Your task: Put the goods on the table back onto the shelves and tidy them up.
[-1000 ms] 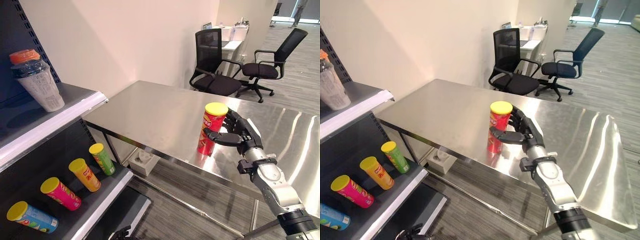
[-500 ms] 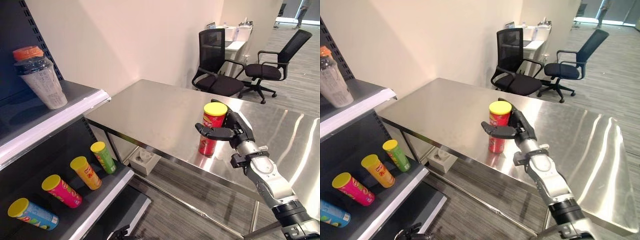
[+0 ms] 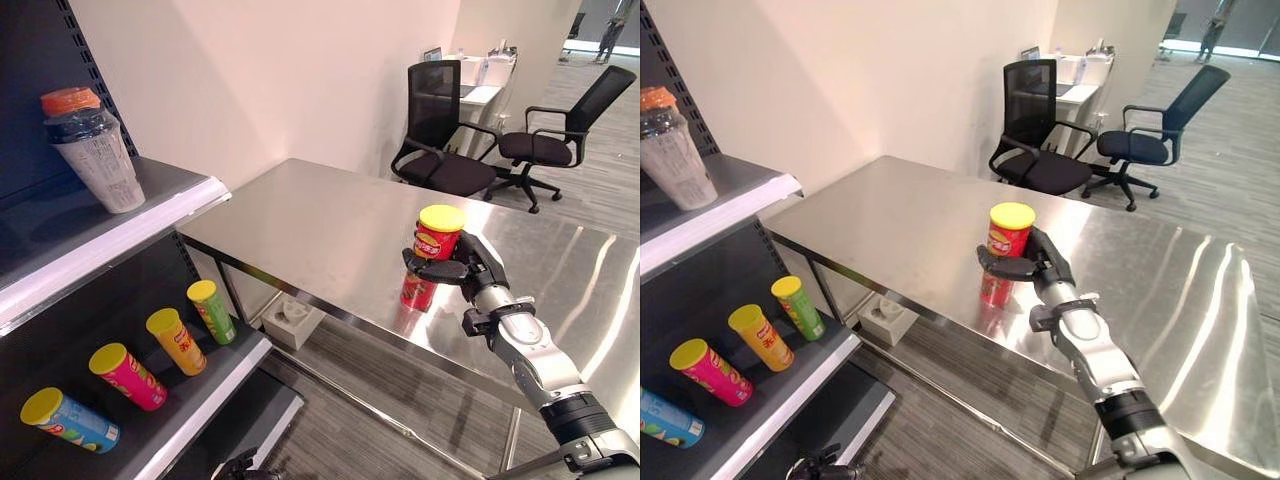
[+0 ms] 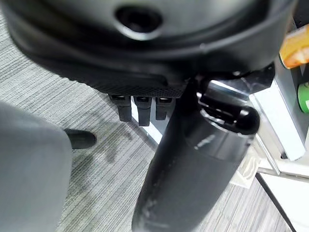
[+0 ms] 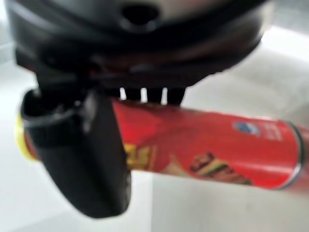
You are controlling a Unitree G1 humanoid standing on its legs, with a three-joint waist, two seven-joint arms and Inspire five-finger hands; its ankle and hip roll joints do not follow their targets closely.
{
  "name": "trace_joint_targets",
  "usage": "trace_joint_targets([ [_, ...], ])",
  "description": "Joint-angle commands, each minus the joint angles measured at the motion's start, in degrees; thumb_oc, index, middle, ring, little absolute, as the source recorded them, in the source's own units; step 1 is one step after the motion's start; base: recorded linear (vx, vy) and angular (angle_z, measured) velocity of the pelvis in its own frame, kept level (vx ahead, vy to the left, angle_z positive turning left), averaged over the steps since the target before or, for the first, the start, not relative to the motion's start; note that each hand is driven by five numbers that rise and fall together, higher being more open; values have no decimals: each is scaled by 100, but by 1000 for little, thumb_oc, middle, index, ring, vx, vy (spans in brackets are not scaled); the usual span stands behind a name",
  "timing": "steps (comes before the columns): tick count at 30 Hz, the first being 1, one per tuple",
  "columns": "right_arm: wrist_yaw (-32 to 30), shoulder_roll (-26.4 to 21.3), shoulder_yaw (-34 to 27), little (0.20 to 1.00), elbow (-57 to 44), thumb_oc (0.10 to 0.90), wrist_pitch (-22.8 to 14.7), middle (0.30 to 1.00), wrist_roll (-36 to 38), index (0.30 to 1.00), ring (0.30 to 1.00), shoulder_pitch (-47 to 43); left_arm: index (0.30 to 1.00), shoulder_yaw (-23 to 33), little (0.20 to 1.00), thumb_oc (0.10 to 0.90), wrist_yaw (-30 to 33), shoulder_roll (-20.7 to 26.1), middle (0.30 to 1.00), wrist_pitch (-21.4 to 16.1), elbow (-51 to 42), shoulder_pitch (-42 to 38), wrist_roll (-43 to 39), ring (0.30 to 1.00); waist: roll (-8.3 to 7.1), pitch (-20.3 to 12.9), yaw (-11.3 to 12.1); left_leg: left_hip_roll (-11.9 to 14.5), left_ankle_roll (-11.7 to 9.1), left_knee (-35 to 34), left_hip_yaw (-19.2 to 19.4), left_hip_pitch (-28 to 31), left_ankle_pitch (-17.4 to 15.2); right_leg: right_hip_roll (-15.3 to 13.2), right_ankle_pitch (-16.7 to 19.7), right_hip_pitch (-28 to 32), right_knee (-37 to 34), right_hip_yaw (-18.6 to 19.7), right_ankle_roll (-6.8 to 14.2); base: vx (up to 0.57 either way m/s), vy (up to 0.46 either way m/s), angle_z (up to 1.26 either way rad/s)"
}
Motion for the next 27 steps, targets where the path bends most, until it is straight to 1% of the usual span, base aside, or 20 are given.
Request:
trace_joint_targets([
  [1, -106, -80, -179, 300, 106, 400, -489, 300, -6, 300, 300, -1133, 900, -112, 900, 800, -40, 224, 900, 11, -50, 485, -61, 900, 31, -173, 202, 272, -288, 48, 317, 377, -610, -418, 1284, -154, -226, 338, 377, 0, 0, 0],
  [3, -178, 1, -299, 300, -16, 400, -520, 300, -114, 300, 300, -1077, 900, -69, 900, 800, -16, 252, 900, 0, -36, 471, -72, 900, 29, -152, 195, 272, -282, 48, 321, 382, -615, -422, 1288, -158, -220, 349, 377, 0, 0, 0],
  [5, -319, 165, -571, 300, -310, 400, -564, 300, -389, 300, 300, -937, 900, -40, 900, 800, 25, 314, 900, -21, -12, 418, -50, 900, 43, -131, 168, 277, -271, 48, 324, 384, -623, -432, 1279, -171, -198, 363, 376, 0, 0, 0],
  [6, -437, 295, -850, 300, -588, 400, -624, 300, -648, 300, 300, -841, 900, -20, 900, 800, 54, 351, 900, -26, -14, 368, -24, 900, 56, -114, 150, 279, -269, 48, 328, 384, -629, -438, 1265, -174, -187, 362, 371, 0, 0, 0],
  [8, -601, 326, -1130, 300, -767, 400, -686, 300, -1006, 300, 300, -824, 900, 6, 900, 800, 94, 395, 900, -33, -16, 321, 15, 900, 75, -92, 125, 283, -267, 48, 320, 384, -637, -449, 1250, -184, -166, 368, 363, 0, 0, 0],
  [9, -603, 328, -1132, 300, -769, 400, -685, 300, -1008, 300, 300, -822, 900, 5, 900, 800, 94, 396, 900, -33, -15, 320, 15, 900, 73, -90, 127, 283, -267, 48, 321, 386, -637, -450, 1248, -184, -164, 369, 363, 0, 0, 0],
  [10, -835, 383, -1449, 300, -1096, 400, -754, 300, -1467, 300, 300, -806, 900, 31, 900, 800, 154, 430, 900, -33, -36, 232, 81, 900, 91, -54, 104, 281, -263, 48, 319, 390, -648, -456, 1225, -187, -154, 378, 350, 0, 0, 0],
  [12, -1117, 648, -1846, 300, -1534, 400, -788, 300, -1968, 300, 300, -751, 900, 27, 900, 800, 235, 435, 900, -54, -5, 111, 113, 900, 100, -6, 80, 272, -252, 48, 325, 411, -662, -464, 1190, -187, -128, 383, 340, 0, 0, 0],
  [13, -1246, 822, -1983, 300, -1744, 400, -800, 300, -2234, 300, 300, -724, 900, 9, 900, 800, 291, 431, 900, -55, 11, 49, 135, 900, 108, 14, 75, 269, -245, 48, 325, 420, -667, -469, 1173, -183, -116, 379, 331, 0, 0, 0],
  [16, -1411, 981, -2286, 300, -2517, 400, -798, 300, -2886, 300, 300, -573, 900, -45, 900, 800, 410, 401, 900, -79, 82, -101, 213, 900, 137, 46, 6, 266, -241, 48, 334, 452, -677, -485, 1130, -184, -73, 382, 327, 0, 0, 0],
  [17, -1449, 1066, -2376, 300, -2752, 400, -819, 300, -3000, 300, 300, -506, 900, -69, 900, 800, 430, 383, 900, -89, 110, -132, 227, 900, 143, 53, -18, 261, -239, 48, 339, 458, -681, -489, 1126, -181, -69, 391, 328, -2, 1, 3],
  [19, -1440, 1312, -2510, 300, -3425, 400, -846, 300, -3357, 300, 300, -267, 900, -131, 900, 800, 497, 330, 900, -103, 223, -219, 257, 900, 178, 67, -104, 255, -230, 48, 352, 478, -692, -497, 1106, -188, -7, 408, 329, 0, 0, 0],
  [20, -1355, 1513, -2548, 300, -3849, 400, -862, 300, -3520, 300, 300, -49, 900, -150, 900, 800, 529, 317, 900, -122, 274, -269, 278, 900, 192, 87, -152, 260, -226, 48, 373, 485, -692, -509, 1088, -215, 54, 406, 328, -62, -2, 4],
  [21, -1330, 1697, -2551, 300, -4071, 400, -931, 300, -3740, 300, 300, 183, 900, -131, 900, 800, 550, 304, 900, -144, 302, -314, 310, 900, 218, 121, -208, 262, -217, 48, 388, 476, -686, -511, 1064, -248, 134, 418, 340, -56, -4, 3],
  [22, -1328, 1705, -2550, 300, -4082, 400, -927, 300, -3745, 300, 300, 191, 900, -131, 900, 800, 550, 306, 900, -146, 304, -312, 310, 900, 214, 119, -207, 261, -217, 48, 390, 477, -686, -513, 1061, -251, 141, 421, 340, -53, -2, -1],
  [24, -1199, 2044, -2469, 300, -4257, 400, -1011, 300, -3788, 300, 300, 504, 900, -118, 900, 800, 593, 291, 900, -174, 375, -366, 332, 900, 252, 155, -275, 274, -213, 48, 428, 460, -671, -528, 1054, -296, 235, 420, 347, -61, 0, -3],
  [27, -643, 2383, -2072, 300, -4517, 400, -1056, 300, -3514, 300, 300, 1154, 900, -88, 900, 800, 625, 321, 900, -217, 539, -431, 349, 900, 277, 198, -404, 315, -239, 48, 460, 401, -616, -512, 1038, -368, 399, 487, 357, -100, -10, -5],
])
